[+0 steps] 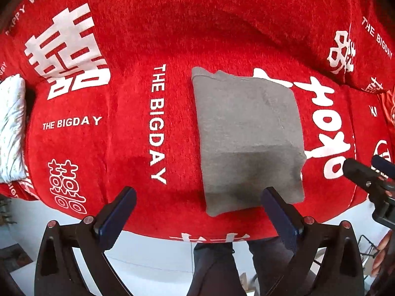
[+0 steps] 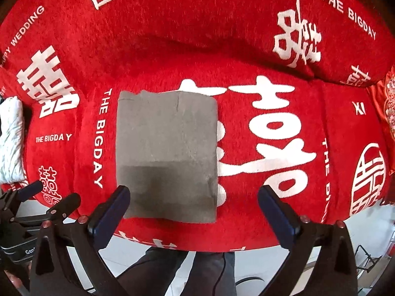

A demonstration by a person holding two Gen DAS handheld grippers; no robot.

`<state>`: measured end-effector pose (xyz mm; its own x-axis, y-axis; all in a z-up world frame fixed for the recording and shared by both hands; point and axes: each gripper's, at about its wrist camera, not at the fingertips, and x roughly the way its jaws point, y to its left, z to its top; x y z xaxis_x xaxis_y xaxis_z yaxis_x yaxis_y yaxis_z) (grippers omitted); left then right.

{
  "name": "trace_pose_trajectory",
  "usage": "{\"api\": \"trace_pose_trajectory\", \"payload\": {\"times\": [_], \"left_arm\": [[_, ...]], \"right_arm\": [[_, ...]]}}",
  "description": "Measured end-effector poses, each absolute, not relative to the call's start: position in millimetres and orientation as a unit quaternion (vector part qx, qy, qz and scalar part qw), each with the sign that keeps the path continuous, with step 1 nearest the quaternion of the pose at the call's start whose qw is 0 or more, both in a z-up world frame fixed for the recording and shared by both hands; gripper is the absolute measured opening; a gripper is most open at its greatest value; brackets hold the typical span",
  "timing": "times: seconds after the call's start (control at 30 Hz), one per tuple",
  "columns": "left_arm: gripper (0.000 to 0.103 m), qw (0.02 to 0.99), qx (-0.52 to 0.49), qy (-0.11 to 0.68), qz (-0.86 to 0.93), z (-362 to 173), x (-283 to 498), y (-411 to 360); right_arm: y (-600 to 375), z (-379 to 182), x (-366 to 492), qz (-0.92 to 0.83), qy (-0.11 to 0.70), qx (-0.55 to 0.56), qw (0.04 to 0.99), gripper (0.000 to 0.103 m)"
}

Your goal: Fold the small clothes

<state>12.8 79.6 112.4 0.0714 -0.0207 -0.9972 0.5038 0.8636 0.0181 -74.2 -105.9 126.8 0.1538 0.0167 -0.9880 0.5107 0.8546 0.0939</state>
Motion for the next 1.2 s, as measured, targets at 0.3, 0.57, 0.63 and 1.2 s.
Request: {"api": "trace_pose_trajectory", "payload": {"times": [0.3,0.57,0.63,1.2], "left_arm": [[0.102,0.712,0.187,0.653,-0.178,115.3,12.5,77.0],[0.102,0.72,0.19,0.643,-0.177,120.6,12.1,73.7],[0.102,0.721,0.189,0.643,-0.177,121.1,11.7,73.4],[0.102,0.716,0.189,0.647,-0.181,118.2,13.0,71.7]], "right_arm": [[-105.3,129.6,-72.1,-0.169,0.639,0.198,0.724,0.103],[-110.2,133.3,-72.5,-0.175,0.638,0.196,0.723,0.103],[-110.9,133.4,-72.2,-0.176,0.639,0.196,0.722,0.103],[-108.2,127.8,-69.9,-0.175,0.654,0.19,0.711,0.103]]}}
